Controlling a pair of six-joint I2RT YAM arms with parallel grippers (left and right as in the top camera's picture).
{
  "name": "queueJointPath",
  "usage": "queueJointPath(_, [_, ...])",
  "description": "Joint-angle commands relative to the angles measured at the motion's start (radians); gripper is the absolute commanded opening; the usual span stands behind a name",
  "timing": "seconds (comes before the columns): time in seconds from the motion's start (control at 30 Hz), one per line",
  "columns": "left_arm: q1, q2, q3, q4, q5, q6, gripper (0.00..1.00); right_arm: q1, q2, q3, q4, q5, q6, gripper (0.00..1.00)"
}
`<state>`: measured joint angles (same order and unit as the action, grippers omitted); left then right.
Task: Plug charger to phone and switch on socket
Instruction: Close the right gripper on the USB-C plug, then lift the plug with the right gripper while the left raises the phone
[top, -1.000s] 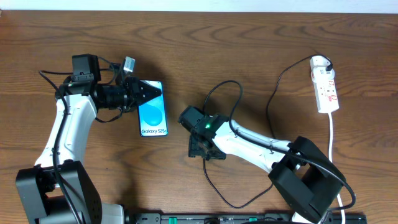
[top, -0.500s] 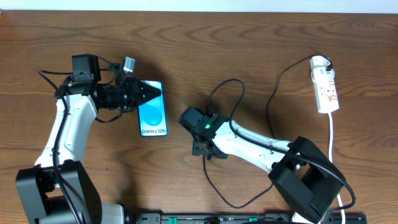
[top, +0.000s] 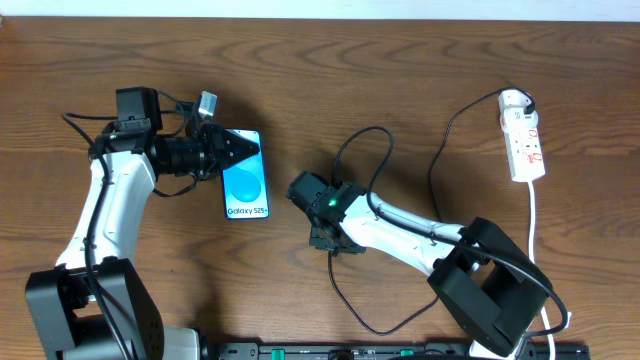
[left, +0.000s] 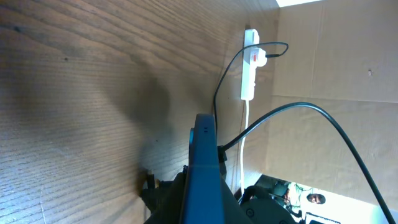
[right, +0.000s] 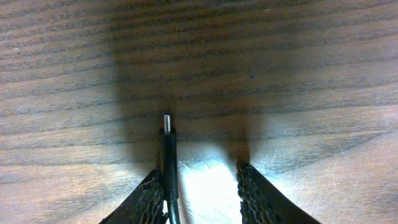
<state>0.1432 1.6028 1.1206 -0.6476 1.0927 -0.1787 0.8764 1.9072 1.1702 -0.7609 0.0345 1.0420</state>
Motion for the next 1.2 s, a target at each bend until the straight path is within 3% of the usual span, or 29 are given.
queueJointPath(0.0, [0.005,-0.019,-0.002,-0.003,0.021,0.014,0.07,0.002,0.027,0.000,0.006,0.005,0.009,0.35])
queueJointPath(0.27, [0.005,-0.019,-0.002,-0.003,0.021,0.014,0.07,0.001,0.027,0.000,0.005,0.005,0.012,0.28])
queueJointPath(0.47, [0.005,-0.019,-0.002,-0.003,0.021,0.014,0.08,-0.002,0.027,0.000,0.013,0.005,0.020,0.35])
queueJointPath(0.8, [0.005,-0.019,-0.002,-0.004,0.021,0.014,0.07,-0.012,0.027,0.000,0.021,0.005,0.028,0.36])
queueJointPath(1.17, [0.005,-0.019,-0.002,-0.007,0.021,0.014,0.07,-0.020,0.027,0.000,0.020,0.012,0.027,0.02])
